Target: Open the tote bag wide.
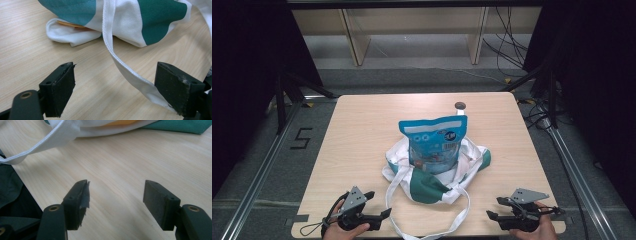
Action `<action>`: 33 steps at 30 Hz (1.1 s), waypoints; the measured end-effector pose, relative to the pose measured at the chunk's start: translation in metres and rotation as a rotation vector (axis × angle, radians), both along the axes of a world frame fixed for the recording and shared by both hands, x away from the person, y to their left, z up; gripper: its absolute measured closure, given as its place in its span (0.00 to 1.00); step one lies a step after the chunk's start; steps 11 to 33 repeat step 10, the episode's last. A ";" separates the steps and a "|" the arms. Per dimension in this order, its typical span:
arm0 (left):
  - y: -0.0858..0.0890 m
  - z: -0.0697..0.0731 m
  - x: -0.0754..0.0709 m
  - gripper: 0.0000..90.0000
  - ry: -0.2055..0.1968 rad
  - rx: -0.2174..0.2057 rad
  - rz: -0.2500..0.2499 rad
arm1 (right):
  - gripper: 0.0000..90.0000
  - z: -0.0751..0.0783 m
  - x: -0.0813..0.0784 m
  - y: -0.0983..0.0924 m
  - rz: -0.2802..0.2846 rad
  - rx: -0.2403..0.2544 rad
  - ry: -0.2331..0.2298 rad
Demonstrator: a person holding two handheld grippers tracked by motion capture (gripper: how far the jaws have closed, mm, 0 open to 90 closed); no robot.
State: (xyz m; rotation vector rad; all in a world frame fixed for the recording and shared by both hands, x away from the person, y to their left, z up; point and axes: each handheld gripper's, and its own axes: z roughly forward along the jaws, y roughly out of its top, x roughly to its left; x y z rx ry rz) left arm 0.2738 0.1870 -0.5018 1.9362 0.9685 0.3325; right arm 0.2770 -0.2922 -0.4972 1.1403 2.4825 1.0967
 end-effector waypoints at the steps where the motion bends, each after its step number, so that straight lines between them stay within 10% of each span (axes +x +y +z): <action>1: -0.001 0.000 0.000 0.18 0.000 -0.002 0.007 | 0.42 0.000 0.000 0.000 0.000 -0.005 -0.004; 33: 0.006 0.001 0.003 0.18 0.006 0.035 0.002 | 0.42 0.001 0.001 -0.002 0.007 -0.004 -0.007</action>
